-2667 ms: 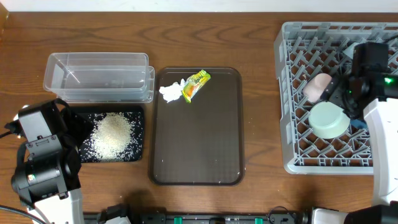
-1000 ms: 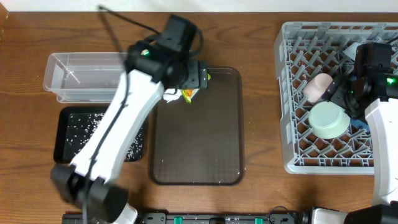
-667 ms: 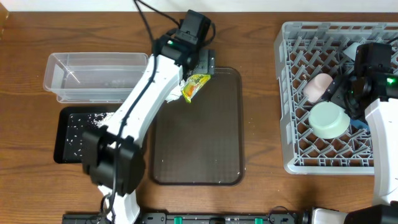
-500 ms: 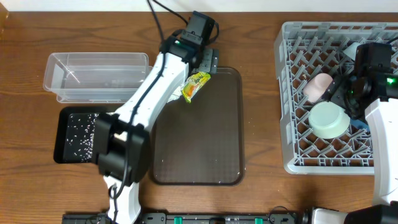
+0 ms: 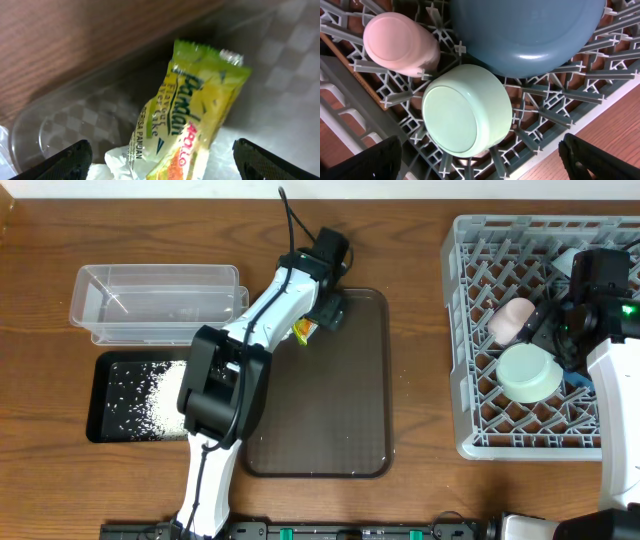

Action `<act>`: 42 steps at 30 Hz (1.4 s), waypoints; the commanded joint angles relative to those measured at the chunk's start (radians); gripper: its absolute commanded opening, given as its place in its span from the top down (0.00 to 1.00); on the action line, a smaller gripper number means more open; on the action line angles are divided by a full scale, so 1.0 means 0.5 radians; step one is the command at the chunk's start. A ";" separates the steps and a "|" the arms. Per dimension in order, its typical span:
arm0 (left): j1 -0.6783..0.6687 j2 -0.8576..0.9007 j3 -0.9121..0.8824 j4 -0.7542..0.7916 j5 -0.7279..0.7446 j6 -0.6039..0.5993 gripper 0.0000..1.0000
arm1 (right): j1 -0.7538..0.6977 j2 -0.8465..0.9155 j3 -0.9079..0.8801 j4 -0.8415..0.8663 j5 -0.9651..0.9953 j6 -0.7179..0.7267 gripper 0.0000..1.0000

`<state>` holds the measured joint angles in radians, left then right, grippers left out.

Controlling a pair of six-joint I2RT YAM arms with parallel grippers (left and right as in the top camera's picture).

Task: Sort waste into correct bins and load items into the dishwasher rack

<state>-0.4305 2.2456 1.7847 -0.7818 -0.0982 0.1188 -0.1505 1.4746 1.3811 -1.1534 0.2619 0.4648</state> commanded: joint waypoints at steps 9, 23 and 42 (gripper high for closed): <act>0.017 0.017 -0.045 -0.068 0.097 0.085 0.07 | 0.001 0.002 0.013 0.002 0.021 0.034 0.01; 0.001 0.016 -0.124 -0.018 0.134 0.107 0.24 | 0.001 0.002 0.013 0.002 0.021 0.034 0.01; -0.120 -0.154 -0.091 -0.095 0.128 -0.070 0.58 | 0.001 0.002 0.013 0.002 0.021 0.034 0.01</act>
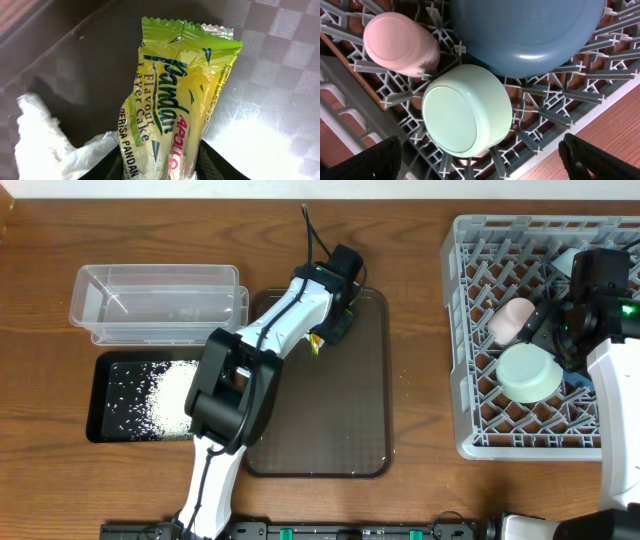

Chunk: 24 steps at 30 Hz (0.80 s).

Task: Sort waste into correct bins and load items into the dishwasher rack

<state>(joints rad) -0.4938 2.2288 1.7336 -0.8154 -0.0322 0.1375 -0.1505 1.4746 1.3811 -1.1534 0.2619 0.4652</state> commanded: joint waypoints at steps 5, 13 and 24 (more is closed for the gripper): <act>0.007 -0.163 0.011 -0.087 -0.004 -0.129 0.45 | 0.001 0.002 0.013 0.002 0.021 0.034 0.01; 0.006 -0.248 0.011 -0.104 -0.002 -0.153 0.43 | 0.001 0.002 0.013 0.002 0.021 0.034 0.01; -0.007 -0.240 -0.063 -0.055 0.274 0.049 0.32 | 0.001 0.002 0.013 0.002 0.021 0.034 0.01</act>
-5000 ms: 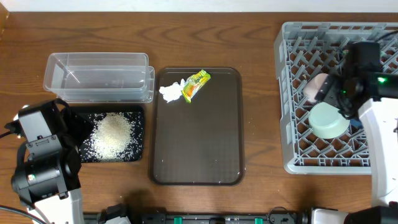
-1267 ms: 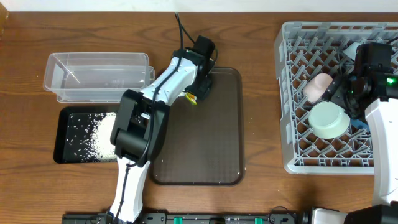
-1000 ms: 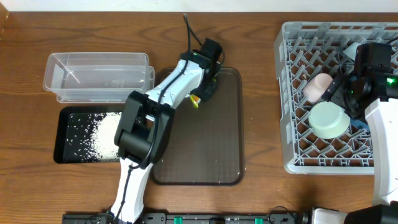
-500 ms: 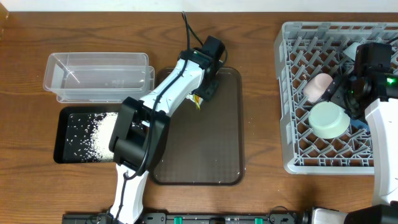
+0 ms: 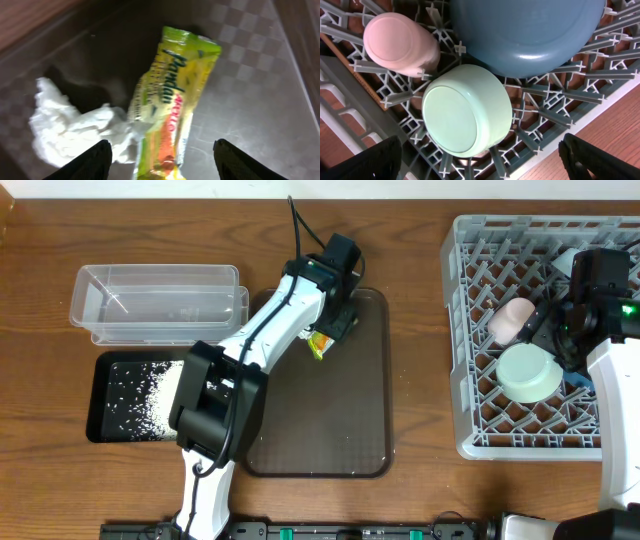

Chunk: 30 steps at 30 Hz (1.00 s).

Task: Sort waste into correct bins and load items into the dishwasher rack

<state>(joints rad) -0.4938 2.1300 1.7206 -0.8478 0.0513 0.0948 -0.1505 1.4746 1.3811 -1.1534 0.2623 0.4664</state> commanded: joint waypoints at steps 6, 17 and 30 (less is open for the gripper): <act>-0.033 0.024 -0.040 0.039 0.084 0.291 0.32 | 0.001 0.002 0.013 0.002 0.020 0.031 0.01; -0.046 0.133 -0.046 0.088 0.084 0.356 0.32 | 0.001 0.002 0.013 0.002 0.020 0.031 0.01; -0.070 0.251 -0.045 0.097 0.002 0.356 0.42 | 0.001 0.002 0.013 0.002 0.020 0.031 0.01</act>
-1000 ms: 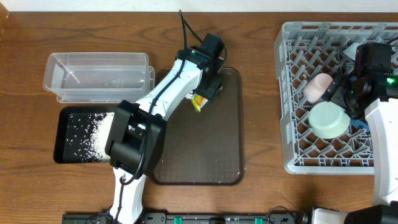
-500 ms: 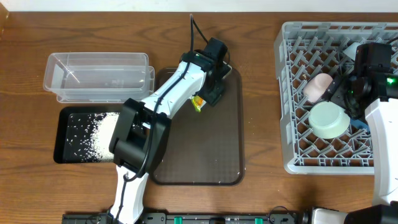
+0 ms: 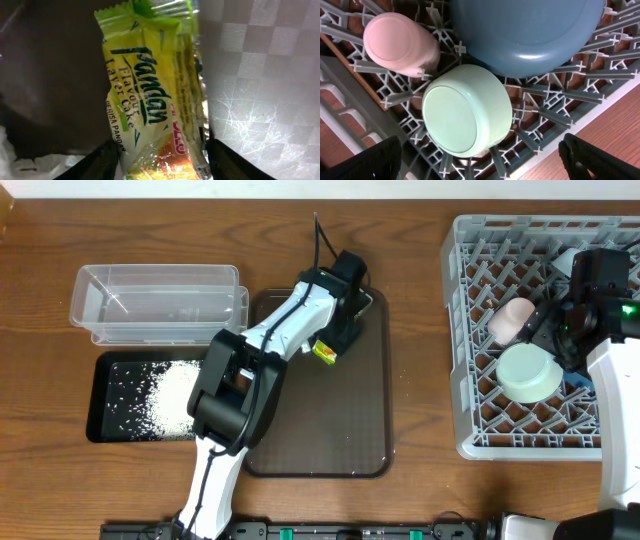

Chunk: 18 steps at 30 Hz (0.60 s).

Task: Sort waste into correct bins and load items into the dishwasher rack

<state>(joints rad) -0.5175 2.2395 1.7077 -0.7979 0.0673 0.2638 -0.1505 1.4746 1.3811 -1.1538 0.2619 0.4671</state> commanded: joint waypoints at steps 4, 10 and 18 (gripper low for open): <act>-0.048 0.032 -0.019 -0.011 -0.031 0.017 0.56 | 0.001 0.002 0.013 0.002 0.021 0.030 0.01; -0.072 -0.026 -0.011 -0.038 -0.031 -0.031 0.81 | 0.001 0.002 0.013 0.002 0.021 0.030 0.01; -0.038 -0.390 -0.011 0.005 -0.258 -0.272 0.94 | 0.001 0.002 0.013 0.003 0.021 0.030 0.01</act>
<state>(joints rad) -0.5507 2.1643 1.6989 -0.8043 0.0261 0.2043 -0.1505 1.4746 1.3811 -1.1534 0.2619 0.4671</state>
